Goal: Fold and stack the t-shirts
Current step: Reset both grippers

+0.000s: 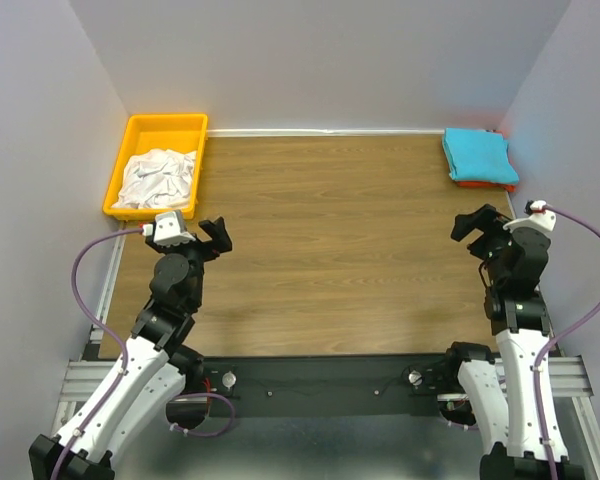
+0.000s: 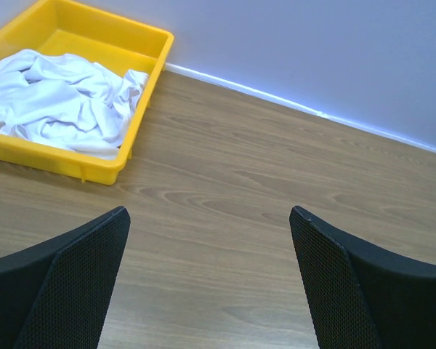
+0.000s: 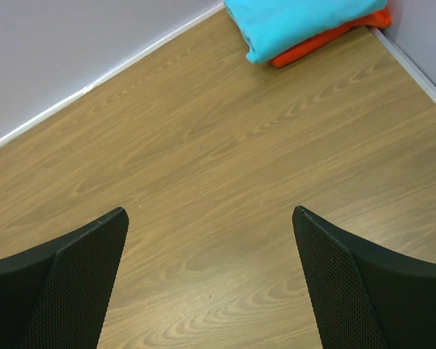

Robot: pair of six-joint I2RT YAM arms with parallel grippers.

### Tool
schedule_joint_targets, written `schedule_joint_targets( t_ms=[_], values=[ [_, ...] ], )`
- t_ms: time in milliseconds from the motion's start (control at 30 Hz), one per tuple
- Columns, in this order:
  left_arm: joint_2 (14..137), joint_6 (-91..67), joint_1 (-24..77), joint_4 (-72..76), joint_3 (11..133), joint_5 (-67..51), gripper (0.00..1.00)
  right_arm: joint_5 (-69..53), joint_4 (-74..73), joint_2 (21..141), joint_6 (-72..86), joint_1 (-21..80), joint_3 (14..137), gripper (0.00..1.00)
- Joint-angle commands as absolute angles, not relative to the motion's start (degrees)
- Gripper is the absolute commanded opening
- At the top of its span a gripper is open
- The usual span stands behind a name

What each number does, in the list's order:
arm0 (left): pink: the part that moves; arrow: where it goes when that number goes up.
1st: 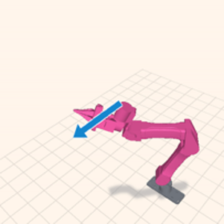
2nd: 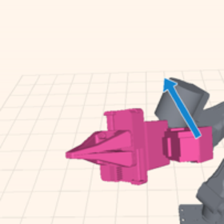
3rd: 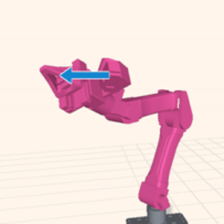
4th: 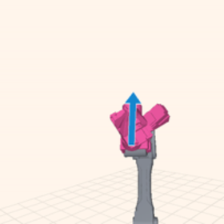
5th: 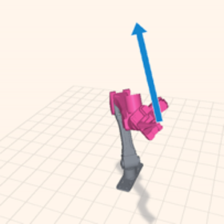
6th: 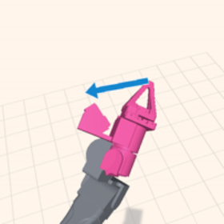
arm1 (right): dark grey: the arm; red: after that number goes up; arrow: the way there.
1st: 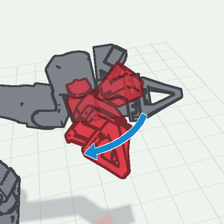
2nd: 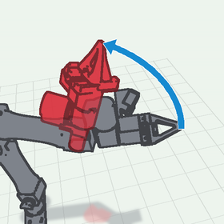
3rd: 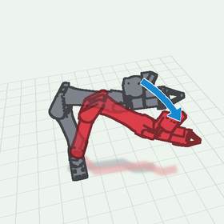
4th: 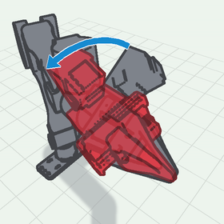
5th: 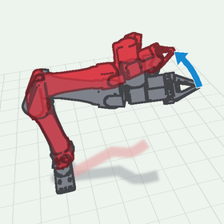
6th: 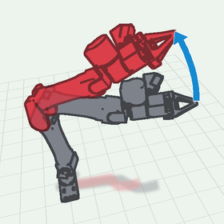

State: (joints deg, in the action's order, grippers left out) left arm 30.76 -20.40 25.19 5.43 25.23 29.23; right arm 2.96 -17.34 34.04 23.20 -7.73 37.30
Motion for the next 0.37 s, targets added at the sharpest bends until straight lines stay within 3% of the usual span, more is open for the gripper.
schedule_joint_targets(
  t_ms=[0,333],
  values=[
    [28.7,-19.9,24.9,11.2,22.0,28.3,0.98,5.9,-18.2,33.1,23.7,-6.8,36.7,1.0],
    [31.7,-20.3,24.9,15.9,20.3,27.6,0.98,6.9,-17.3,34.8,22.3,-5.5,38.2,1.0]
  ],
)
